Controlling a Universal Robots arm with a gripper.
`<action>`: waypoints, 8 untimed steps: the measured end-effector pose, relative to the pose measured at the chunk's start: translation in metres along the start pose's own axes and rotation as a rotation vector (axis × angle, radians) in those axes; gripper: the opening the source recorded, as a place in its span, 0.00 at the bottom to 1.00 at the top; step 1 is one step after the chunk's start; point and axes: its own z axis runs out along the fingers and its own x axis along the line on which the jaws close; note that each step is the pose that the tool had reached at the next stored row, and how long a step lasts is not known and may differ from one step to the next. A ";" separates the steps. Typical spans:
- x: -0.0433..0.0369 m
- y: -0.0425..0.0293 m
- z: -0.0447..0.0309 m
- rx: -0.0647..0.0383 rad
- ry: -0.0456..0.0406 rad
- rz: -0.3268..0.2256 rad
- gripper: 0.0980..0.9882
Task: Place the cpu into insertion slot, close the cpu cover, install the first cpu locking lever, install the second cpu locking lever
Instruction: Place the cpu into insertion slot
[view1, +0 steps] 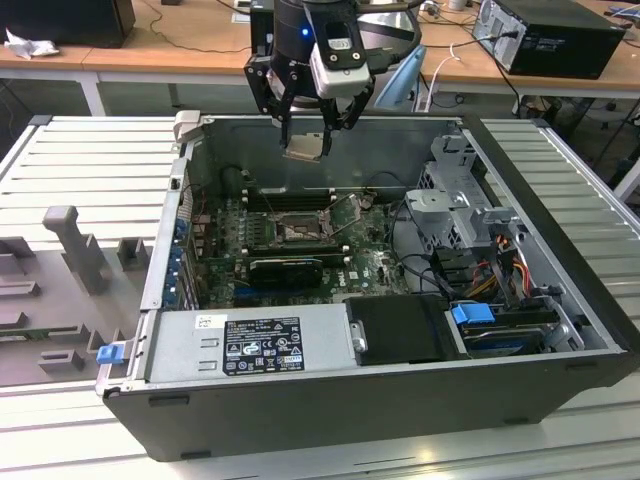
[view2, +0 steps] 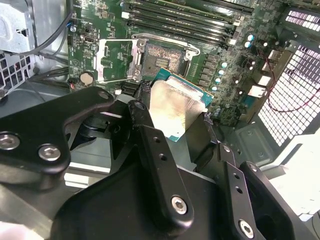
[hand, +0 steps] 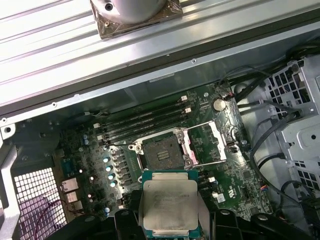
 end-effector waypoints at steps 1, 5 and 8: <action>0.0000 0.0000 0.0000 0.000 -0.0001 0.001 0.48; 0.0000 0.0000 0.0001 0.000 -0.0005 0.006 0.48; 0.0000 0.0000 0.0002 0.000 -0.0008 0.010 0.48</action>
